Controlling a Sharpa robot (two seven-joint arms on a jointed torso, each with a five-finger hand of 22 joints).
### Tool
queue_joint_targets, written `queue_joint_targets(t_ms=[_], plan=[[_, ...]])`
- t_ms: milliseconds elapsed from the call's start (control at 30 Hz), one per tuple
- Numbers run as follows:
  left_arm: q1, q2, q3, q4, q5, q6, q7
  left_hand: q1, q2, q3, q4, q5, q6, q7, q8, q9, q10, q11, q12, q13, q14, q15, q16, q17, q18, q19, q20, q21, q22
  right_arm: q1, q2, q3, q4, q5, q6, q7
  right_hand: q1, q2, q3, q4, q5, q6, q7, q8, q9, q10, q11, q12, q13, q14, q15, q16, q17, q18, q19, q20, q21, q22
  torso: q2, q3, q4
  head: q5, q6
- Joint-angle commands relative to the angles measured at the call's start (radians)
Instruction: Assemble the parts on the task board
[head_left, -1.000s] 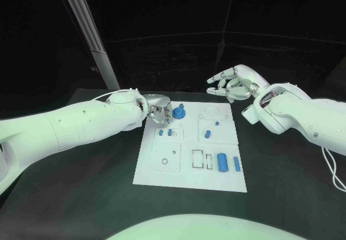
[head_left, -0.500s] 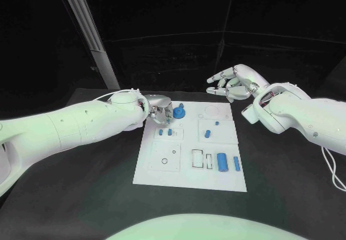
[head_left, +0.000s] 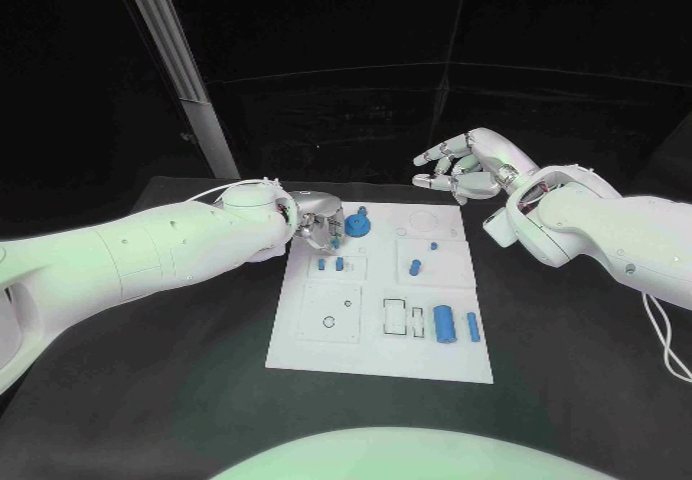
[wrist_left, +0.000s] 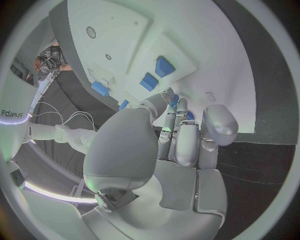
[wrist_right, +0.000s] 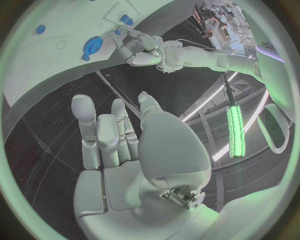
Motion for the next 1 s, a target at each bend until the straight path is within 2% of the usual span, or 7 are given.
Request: queue_joint_targets(t_ms=[33,467,567,700,767,867,1000], plan=[[0.001,-0.002,0.0,0.002,0.004,0.01,-0.012,-0.014,-0.005,-0.009,0.0,0.002,-0.012,0.001,-0.01,-0.003,-0.012,0.003,-0.011,-0.001,0.016,0.009,-0.002,-0.004,-0.009,-0.002,0.008,-0.005,-0.002,0.002,-0.001,0.001,0.001,0.003,0.002,0.007,0.001,0.005,-0.003,0.004,0.001,-0.007,-0.001,0.004,0.0,-0.005,0.0,0.007,-0.002,-0.005,0.0,-0.002,0.001,0.02,-0.003,0.003,-0.006,0.001,0.0,-0.0002,0.0005,0.0,0.0],[0.001,-0.01,0.0,0.004,0.027,-0.042,0.0,-0.023,-0.015,-0.037,0.0,0.002,-0.066,0.006,-0.048,-0.013,-0.055,0.011,-0.037,0.001,0.012,0.015,-0.005,-0.02,-0.005,-0.007,0.016,-0.022,-0.013,0.002,-0.002,0.001,-0.004,0.002,0.014,-0.007,0.004,0.007,-0.006,0.006,0.002,-0.007,-0.001,0.005,0.0,-0.006,-0.001,0.009,-0.003,-0.006,-0.001,-0.004,-0.002,0.021,-0.004,0.003,-0.009,-0.005,-0.001,-0.0004,-0.0005,0.0,0.002],[0.001,-0.02,0.0,0.008,0.039,-0.054,0.001,-0.02,-0.013,-0.039,-0.001,0.002,-0.07,0.007,-0.052,-0.013,-0.061,0.013,-0.04,0.001,0.012,0.016,-0.005,-0.021,-0.005,-0.007,0.017,-0.023,-0.014,0.002,-0.004,0.001,-0.013,-0.022,0.044,-0.044,0.023,0.014,-0.001,0.001,0.001,-0.006,-0.001,0.007,0.0,-0.025,-0.001,-0.008,-0.017,-0.008,-0.001,-0.007,-0.005,0.023,-0.009,0.003,-0.016,-0.015,-0.001,-0.0005,0.0003,-0.001,0.005],[0.003,-0.045,0.001,0.022,0.072,-0.089,0.015,-0.018,-0.011,-0.048,-0.002,0.002,-0.081,0.01,-0.059,-0.014,-0.083,0.017,-0.05,0.0,0.012,0.02,-0.004,-0.024,-0.003,-0.009,0.019,-0.032,-0.021,0.002,-0.006,0.001,-0.029,-0.106,0.106,-0.099,0.092,0.025,0.024,-0.02,-0.019,0.025,-0.007,0.028,0.005,-0.05,-0.006,-0.119,-0.107,-0.018,-0.006,-0.034,-0.038,0.028,-0.018,-0.002,-0.038,-0.045,-0.002,-0.0003,0.0009,-0.006,0.01],[0.006,-0.065,0.002,0.032,0.154,-0.118,0.04,-0.018,-0.008,-0.06,0.0,0.002,-0.084,0.013,-0.06,-0.013,-0.11,0.022,-0.061,-0.002,0.009,0.024,-0.007,-0.032,0.002,-0.017,0.022,-0.061,-0.044,0.002,-0.007,0.001,-0.039,-0.179,0.146,-0.126,0.124,0.021,0.041,-0.026,-0.041,0.04,-0.008,0.036,0.003,-0.012,-0.009,-0.224,-0.197,-0.011,-0.008,-0.052,-0.055,0.026,-0.011,-0.007,-0.048,-0.058,-0.002,-0.0001,0.001,-0.013,0.014],[0.013,-0.1,0.002,0.049,0.385,-0.15,0.124,-0.02,0.005,-0.074,0.009,0.003,-0.083,0.022,-0.06,-0.012,-0.131,0.028,-0.066,-0.001,0.001,0.029,-0.018,-0.057,0.014,-0.037,0.027,-0.123,-0.095,0.001,-0.008,0.0,-0.05,-0.323,0.203,-0.162,0.174,0.016,0.084,-0.044,-0.071,0.09,-0.015,0.055,0.005,0.032,-0.008,-0.366,-0.303,0.004,-0.018,-0.07,-0.07,0.03,0.007,-0.017,-0.053,-0.062,-0.002,0.001,-0.0007,-0.023,0.024],[0.016,-0.144,0.002,0.092,0.767,-0.156,0.272,-0.02,0.028,-0.084,0.021,0.005,-0.069,0.037,-0.054,-0.01,-0.118,0.036,-0.046,0.005,-0.019,0.035,-0.049,-0.115,0.028,-0.069,0.034,-0.205,-0.159,-0.007,-0.011,0.0,-0.052,-0.507,0.241,-0.196,0.195,-0.007,0.126,-0.056,-0.091,0.115,-0.022,0.053,0.0,0.087,-0.015,-0.481,-0.382,0.013,-0.02,-0.092,-0.085,0.027,0.019,-0.017,-0.063,-0.07,0.0,-0.0005,-0.0009,-0.039,0.031]])
